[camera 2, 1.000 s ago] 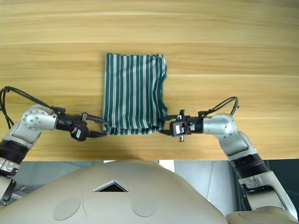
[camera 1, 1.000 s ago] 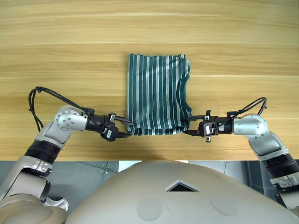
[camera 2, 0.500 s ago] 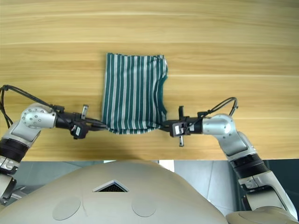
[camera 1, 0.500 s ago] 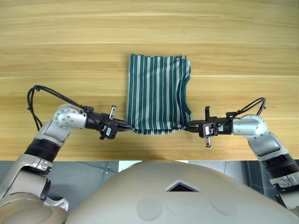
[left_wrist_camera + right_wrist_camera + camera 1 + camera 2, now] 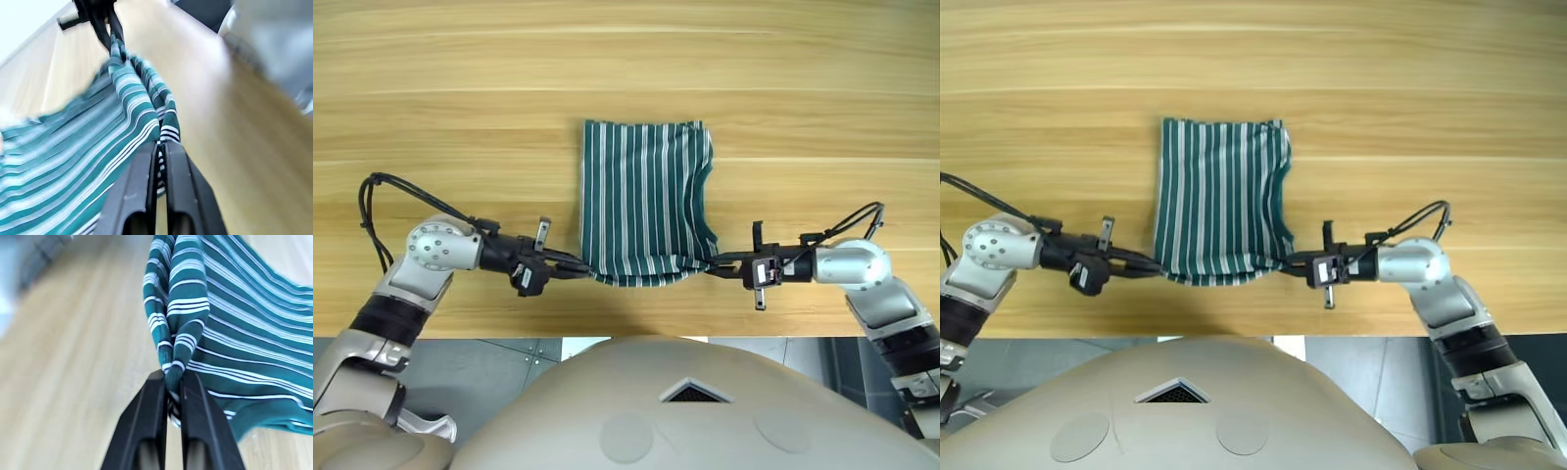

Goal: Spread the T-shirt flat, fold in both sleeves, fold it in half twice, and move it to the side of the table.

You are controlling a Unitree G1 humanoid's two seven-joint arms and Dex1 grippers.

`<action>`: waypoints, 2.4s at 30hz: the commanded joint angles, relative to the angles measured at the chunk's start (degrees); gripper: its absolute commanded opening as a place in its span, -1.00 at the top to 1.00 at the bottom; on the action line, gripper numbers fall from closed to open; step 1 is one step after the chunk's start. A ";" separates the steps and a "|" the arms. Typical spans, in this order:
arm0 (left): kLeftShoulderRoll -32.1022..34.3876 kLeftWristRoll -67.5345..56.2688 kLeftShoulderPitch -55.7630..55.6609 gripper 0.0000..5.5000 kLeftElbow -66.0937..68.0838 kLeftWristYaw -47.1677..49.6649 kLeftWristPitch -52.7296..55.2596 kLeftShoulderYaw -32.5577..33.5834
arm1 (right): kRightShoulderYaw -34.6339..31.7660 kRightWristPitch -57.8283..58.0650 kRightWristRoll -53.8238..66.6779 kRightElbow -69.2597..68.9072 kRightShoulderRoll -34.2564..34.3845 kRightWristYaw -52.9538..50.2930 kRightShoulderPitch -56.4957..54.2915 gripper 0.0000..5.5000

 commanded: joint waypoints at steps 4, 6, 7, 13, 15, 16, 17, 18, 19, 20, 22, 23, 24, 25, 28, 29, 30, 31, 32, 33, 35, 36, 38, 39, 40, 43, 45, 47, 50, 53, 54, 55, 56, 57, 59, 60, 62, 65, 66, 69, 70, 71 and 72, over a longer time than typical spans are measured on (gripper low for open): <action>5.54 -10.10 5.43 0.97 -8.25 -5.75 1.44 3.05 | -5.30 0.16 9.70 -7.81 -5.97 4.91 4.13 0.94; 5.01 -10.68 5.76 0.97 -7.80 -6.71 1.63 3.57 | -5.48 -0.03 10.78 -9.28 -6.31 5.71 5.33 0.94; 4.43 -10.48 5.51 0.97 -7.19 -6.90 1.83 3.82 | -5.59 -0.01 11.15 -9.80 -6.39 5.88 5.72 0.94; -1.82 -6.26 1.73 0.97 -1.26 -5.20 4.07 4.51 | -5.75 1.56 9.06 -8.70 -4.14 4.45 3.09 0.94; -3.69 -5.69 0.39 0.97 0.07 -4.14 5.07 5.24 | -5.69 2.68 8.56 -6.49 -1.93 3.04 0.08 0.94; -4.25 -6.05 0.36 0.97 -0.24 -3.90 5.60 5.55 | -5.90 3.19 8.60 -5.39 -0.90 2.43 -1.40 0.94; -4.63 -6.31 0.46 0.97 -0.60 -3.68 5.94 5.88 | -6.13 3.49 8.76 -4.69 -0.15 2.01 -2.48 0.94; -4.98 -6.49 0.43 0.97 -0.87 -3.56 6.27 6.15 | -6.46 4.06 8.80 -4.19 0.54 1.35 -3.47 0.94; -5.58 -7.01 0.15 0.97 -0.95 -3.40 6.78 6.63 | -6.51 4.74 7.96 -3.09 1.73 0.16 -5.52 0.94; -6.13 -7.91 -0.06 0.97 -1.16 -3.39 7.43 7.17 | -6.39 5.44 7.27 -1.61 2.97 -0.91 -7.80 0.94; -6.87 -10.10 -0.67 0.97 -1.44 -3.43 9.01 8.78 | -5.82 6.53 4.73 2.25 5.65 -3.04 -12.44 0.94; -7.16 -10.89 -1.19 0.97 -1.21 -3.43 9.64 9.69 | -5.44 6.56 3.04 4.26 6.78 -4.13 -14.32 0.94; -7.59 -11.40 -2.02 0.97 -0.50 -3.33 10.42 10.65 | -5.06 6.59 1.53 6.26 7.87 -5.10 -15.99 0.94; -8.16 -11.72 -2.92 0.97 0.48 -3.21 11.21 11.52 | -4.68 6.46 0.21 7.93 8.69 -5.83 -17.21 0.94; -11.34 -10.36 -7.69 0.97 8.39 -1.70 13.45 13.73 | -3.34 5.41 -4.48 15.01 11.39 -8.37 -21.73 0.94; -12.49 -9.49 -9.24 0.97 11.56 -1.33 13.80 14.15 | -3.03 5.09 -5.80 17.31 12.32 -9.23 -23.26 0.94; -13.27 -8.91 -10.12 0.97 13.59 -1.34 13.86 14.50 | -2.84 4.79 -6.61 18.73 12.94 -9.74 -24.19 0.94; -14.55 -7.80 -11.85 0.97 17.69 -0.69 14.02 14.85 | -2.32 4.35 -8.19 21.36 13.87 -10.72 -25.88 0.94; -15.89 -5.70 -13.78 0.97 22.15 0.70 13.85 14.97 | -1.85 4.01 -9.51 23.86 14.86 -11.52 -27.42 0.94; -17.11 -3.52 -15.56 0.97 26.34 2.24 13.59 15.02 | -1.38 3.58 -10.57 26.01 15.67 -12.16 -28.72 0.94; -19.50 0.70 -19.25 0.97 34.12 5.75 13.50 14.87 | -0.62 2.74 -12.89 30.02 16.87 -13.88 -30.86 0.94; -20.62 2.79 -21.21 0.97 37.96 7.97 13.65 14.85 | -0.28 2.26 -13.97 32.00 17.39 -14.79 -31.86 0.94; -22.77 7.08 -25.07 0.97 45.55 12.64 14.32 14.50 | 0.27 1.56 -16.28 36.02 18.51 -17.04 -34.00 0.94; -23.88 8.90 -26.68 0.97 48.70 14.82 14.40 14.42 | 0.61 1.11 -17.41 38.26 19.11 -18.21 -35.12 0.94; -25.05 10.67 -28.42 0.97 51.74 17.37 14.87 14.32 | 1.05 0.59 -18.37 40.48 19.79 -19.10 -36.01 0.94; -27.86 14.41 -32.54 0.97 58.29 23.52 16.57 14.52 | 2.41 -0.87 -20.85 46.29 21.35 -21.44 -37.67 0.94; -29.21 16.21 -34.36 0.97 61.48 26.18 17.61 14.66 | 3.36 -1.55 -22.79 49.93 22.10 -23.00 -38.43 0.94; -30.28 17.35 -35.59 0.97 63.86 27.72 18.98 14.86 | 4.29 -1.44 -24.32 53.57 22.72 -24.28 -39.08 0.94; -31.40 18.92 -36.96 0.70 66.76 29.32 21.17 15.00 | 5.05 -1.44 -24.67 58.21 23.43 -24.40 -39.40 0.94; -32.06 19.21 -38.24 0.55 67.97 30.54 22.80 15.89 | 2.66 0.82 -22.36 62.66 24.33 -25.35 -41.12 0.71; -32.18 19.00 -38.77 0.49 68.26 30.91 23.50 16.41 | 1.39 1.81 -21.14 64.33 24.68 -25.83 -42.06 0.65; -32.27 18.55 -39.46 0.40 68.55 31.15 24.39 17.24 | -0.43 2.53 -19.21 65.95 25.11 -25.72 -42.95 0.56; -32.34 17.79 -40.29 0.34 68.82 30.83 25.29 18.35 | -3.07 3.30 -16.09 67.24 25.75 -24.73 -43.87 0.50; -32.40 16.75 -41.31 0.28 69.07 30.61 26.43 19.78 | -6.36 4.29 -12.25 68.41 26.54 -23.24 -44.96 0.43; -32.36 15.86 -43.09 0.15 69.60 31.67 28.36 21.92 | -12.72 7.16 -4.84 69.95 28.20 -20.03 -47.11 0.30; -32.32 15.35 -44.11 0.11 69.94 32.75 29.60 23.23 | -16.11 8.98 -1.24 70.89 28.87 -18.74 -48.49 0.25; -32.30 14.29 -46.37 0.02 70.84 36.74 32.37 26.04 | -24.32 14.72 6.70 73.72 29.83 -17.81 -52.01 0.15; -32.89 11.96 -48.86 -0.15 71.91 42.64 35.53 30.85 | -32.61 21.38 13.83 77.62 30.15 -19.24 -54.89 -0.04; -33.10 11.24 -49.36 -0.20 72.09 43.45 36.28 32.26 | -33.83 22.07 14.48 78.38 30.15 -20.02 -55.13 -0.08; -33.37 6.26 -50.99 -0.37 72.13 45.06 36.25 38.91 | -36.69 20.31 15.47 79.05 30.61 -21.47 -55.08 -0.27; -33.36 4.39 -51.41 -0.42 71.89 44.37 35.54 41.18 | -37.38 19.07 15.56 78.85 30.76 -21.56 -55.10 -0.32; -33.36 2.43 -51.58 -0.46 71.10 41.19 33.23 43.20 | -37.66 16.23 15.25 77.96 30.94 -21.08 -55.05 -0.37; -33.45 1.02 -51.54 -0.52 70.27 37.81 31.20 44.58 | -37.88 13.82 14.88 77.09 31.14 -20.67 -55.05 -0.43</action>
